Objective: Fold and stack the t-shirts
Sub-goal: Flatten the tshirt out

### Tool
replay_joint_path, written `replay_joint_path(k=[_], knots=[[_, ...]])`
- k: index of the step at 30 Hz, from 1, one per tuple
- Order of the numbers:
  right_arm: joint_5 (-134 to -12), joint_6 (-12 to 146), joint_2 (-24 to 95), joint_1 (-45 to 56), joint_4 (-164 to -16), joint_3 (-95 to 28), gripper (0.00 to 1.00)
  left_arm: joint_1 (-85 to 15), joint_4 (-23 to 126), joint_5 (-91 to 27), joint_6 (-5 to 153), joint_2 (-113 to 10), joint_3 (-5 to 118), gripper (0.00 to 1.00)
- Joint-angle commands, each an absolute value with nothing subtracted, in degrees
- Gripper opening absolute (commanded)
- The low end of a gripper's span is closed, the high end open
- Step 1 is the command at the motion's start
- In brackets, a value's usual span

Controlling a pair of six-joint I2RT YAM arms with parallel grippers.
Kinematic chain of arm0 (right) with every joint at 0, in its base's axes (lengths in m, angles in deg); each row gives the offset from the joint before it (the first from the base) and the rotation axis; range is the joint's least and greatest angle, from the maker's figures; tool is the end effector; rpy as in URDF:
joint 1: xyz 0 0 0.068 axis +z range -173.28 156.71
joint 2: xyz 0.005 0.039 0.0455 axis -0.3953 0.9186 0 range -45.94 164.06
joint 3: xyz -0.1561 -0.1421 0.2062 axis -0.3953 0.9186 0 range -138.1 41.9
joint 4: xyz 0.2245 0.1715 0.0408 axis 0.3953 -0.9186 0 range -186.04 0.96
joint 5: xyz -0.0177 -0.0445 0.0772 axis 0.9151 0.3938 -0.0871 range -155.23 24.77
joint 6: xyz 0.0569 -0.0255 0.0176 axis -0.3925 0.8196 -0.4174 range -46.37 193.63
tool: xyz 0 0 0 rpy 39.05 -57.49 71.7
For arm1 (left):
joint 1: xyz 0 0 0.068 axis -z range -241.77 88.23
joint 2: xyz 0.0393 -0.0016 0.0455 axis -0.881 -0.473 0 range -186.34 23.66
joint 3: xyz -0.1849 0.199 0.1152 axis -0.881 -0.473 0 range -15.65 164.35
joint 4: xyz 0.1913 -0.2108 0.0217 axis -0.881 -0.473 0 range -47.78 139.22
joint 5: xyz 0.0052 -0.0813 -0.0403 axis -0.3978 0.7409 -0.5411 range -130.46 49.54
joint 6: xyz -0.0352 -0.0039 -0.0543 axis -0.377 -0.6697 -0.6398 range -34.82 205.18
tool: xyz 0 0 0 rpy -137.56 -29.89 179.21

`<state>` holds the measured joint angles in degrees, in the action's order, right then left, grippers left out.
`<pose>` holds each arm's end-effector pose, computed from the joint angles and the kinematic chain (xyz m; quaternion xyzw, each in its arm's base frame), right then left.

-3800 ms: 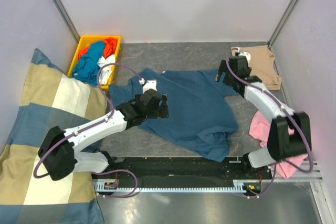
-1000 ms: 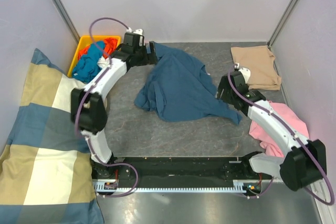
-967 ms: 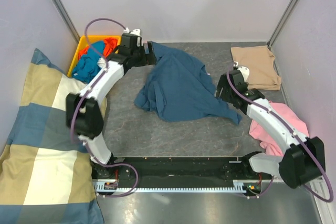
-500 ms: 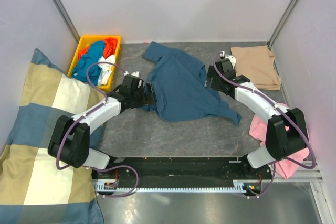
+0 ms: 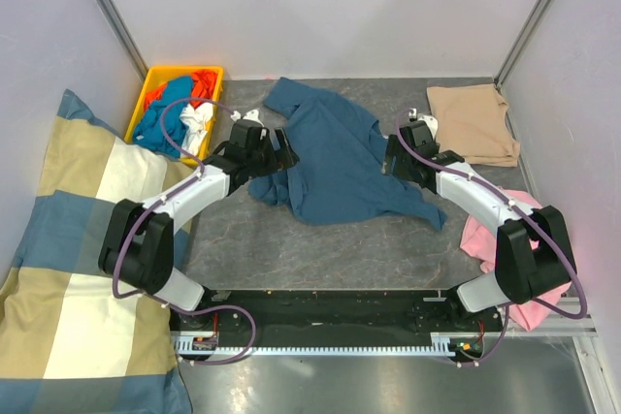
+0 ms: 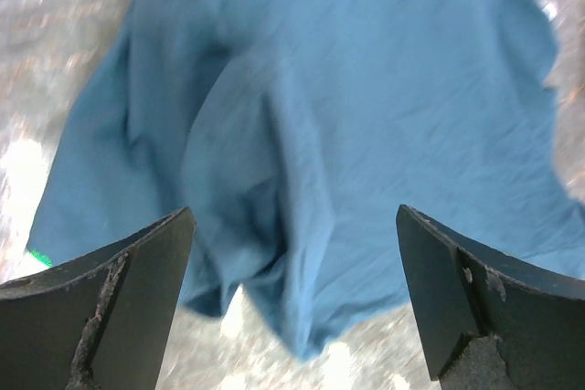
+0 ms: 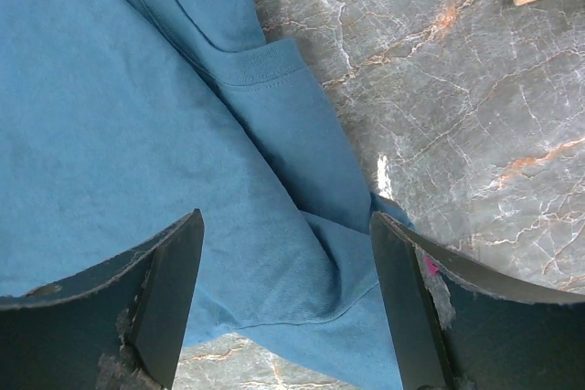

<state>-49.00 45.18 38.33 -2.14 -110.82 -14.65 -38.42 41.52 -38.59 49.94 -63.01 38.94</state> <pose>0.3206 0.1088 0.2331 0.1079 0.9238 0.0235 0.3666 0.3300 -0.1442 0.2274 -0.0869 0.9013 -0.2205 0.3627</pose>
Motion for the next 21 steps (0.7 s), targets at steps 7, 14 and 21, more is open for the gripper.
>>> replay_joint_path(k=[7,14,21], knots=[[-48.8,46.3,35.6,-2.0,-109.9,-13.4,0.83,-38.0,46.3,-37.8,48.9,-72.4,45.5,0.77],[-48.2,46.9,35.5,-2.1,-109.9,-12.9,0.78,-38.0,46.0,-38.4,49.9,-73.2,46.1,0.02],[-48.8,46.5,34.7,-2.1,-110.0,-11.6,0.77,-38.8,30.1,-40.3,59.8,-65.7,63.3,0.02]])
